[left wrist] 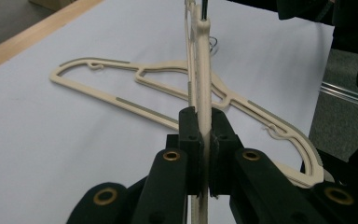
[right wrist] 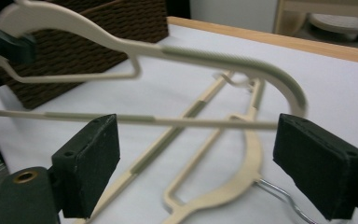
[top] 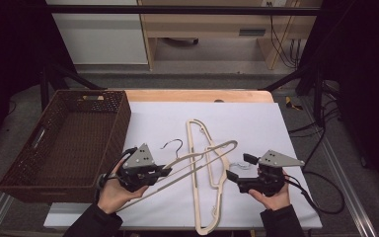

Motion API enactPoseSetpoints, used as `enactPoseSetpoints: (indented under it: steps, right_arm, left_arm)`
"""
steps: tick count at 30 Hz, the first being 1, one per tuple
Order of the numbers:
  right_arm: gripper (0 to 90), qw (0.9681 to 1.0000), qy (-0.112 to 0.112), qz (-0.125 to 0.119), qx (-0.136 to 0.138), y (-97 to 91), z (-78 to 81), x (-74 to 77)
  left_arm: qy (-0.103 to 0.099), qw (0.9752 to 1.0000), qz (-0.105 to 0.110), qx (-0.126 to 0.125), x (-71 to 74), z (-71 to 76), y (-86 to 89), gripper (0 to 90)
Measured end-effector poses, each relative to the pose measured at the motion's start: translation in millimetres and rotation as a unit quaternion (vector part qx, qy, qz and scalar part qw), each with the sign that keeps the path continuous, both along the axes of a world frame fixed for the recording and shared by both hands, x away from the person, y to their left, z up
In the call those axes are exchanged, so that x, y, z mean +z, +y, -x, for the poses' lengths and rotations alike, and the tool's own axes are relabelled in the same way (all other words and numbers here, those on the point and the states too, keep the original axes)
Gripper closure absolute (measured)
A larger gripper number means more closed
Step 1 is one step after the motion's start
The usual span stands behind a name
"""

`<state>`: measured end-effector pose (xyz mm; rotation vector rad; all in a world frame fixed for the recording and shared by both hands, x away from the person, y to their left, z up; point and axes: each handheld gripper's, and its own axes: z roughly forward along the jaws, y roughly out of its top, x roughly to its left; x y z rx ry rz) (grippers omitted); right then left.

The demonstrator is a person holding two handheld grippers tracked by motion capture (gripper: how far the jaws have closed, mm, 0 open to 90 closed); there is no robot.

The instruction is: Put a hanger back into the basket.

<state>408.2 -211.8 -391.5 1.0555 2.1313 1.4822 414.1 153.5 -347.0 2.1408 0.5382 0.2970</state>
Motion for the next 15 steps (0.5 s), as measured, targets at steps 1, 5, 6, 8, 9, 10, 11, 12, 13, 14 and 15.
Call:
enactPoseSetpoints:
  steps: [1,5,6,8,9,10,11,12,13,14,15]
  right_arm:
    - [11.9,1.0,-0.001,0.001,-0.009,-2.9,0.1,-0.2]
    - [9.1,0.9993,0.003,-0.014,-0.034,-10.2,0.2,-0.8]
    - [8.0,0.9993,0.002,-0.015,-0.035,-10.6,0.0,-1.2]
    - [4.5,0.999,0.006,-0.01,-0.044,-10.8,0.8,-2.8]
    - [4.5,0.999,0.006,-0.01,-0.044,-10.8,0.8,-2.8]
    - [3.9,0.999,0.005,-0.008,-0.045,-10.5,1.0,-3.2]
    - [3.8,0.9988,0.004,-0.006,-0.049,-10.0,1.4,-3.6]
    - [3.7,0.9989,0.006,-0.006,-0.045,-9.8,2.0,-3.8]
    - [3.7,0.9989,0.006,-0.006,-0.045,-9.8,2.0,-3.8]
    - [3.5,0.9989,0.005,-0.005,-0.046,-9.8,2.2,-4.0]
    - [3.5,0.9988,0.004,-0.004,-0.048,-9.9,2.6,-4.0]
  left_arm:
    - [-0.003,1.0,0.004,0.004,3.1,0.6,2.0,86.2]
    - [-0.021,0.9995,0.017,0.015,18.6,4.8,11.8,86.2]
    - [-0.026,0.9993,0.02,0.019,24.6,6.6,15.8,86.2]
    - [-0.032,0.9988,0.029,0.021,34.0,8.3,22.2,86.2]
    - [-0.034,0.9986,0.032,0.023,37.5,8.8,24.4,86.2]
    - [-0.037,0.9984,0.035,0.024,43.7,8.8,28.2,86.2]
    - [-0.04,0.9983,0.034,0.026,48.8,8.5,31.1,86.2]
    - [-0.042,0.9981,0.033,0.028,54.1,7.8,33.7,86.2]
    - [-0.045,0.998,0.031,0.031,59.3,7.0,36.2,86.2]
    - [-0.049,0.9977,0.028,0.037,65.6,5.6,38.9,86.2]
    - [-0.053,0.9975,0.027,0.039,69.2,4.5,40.6,86.2]
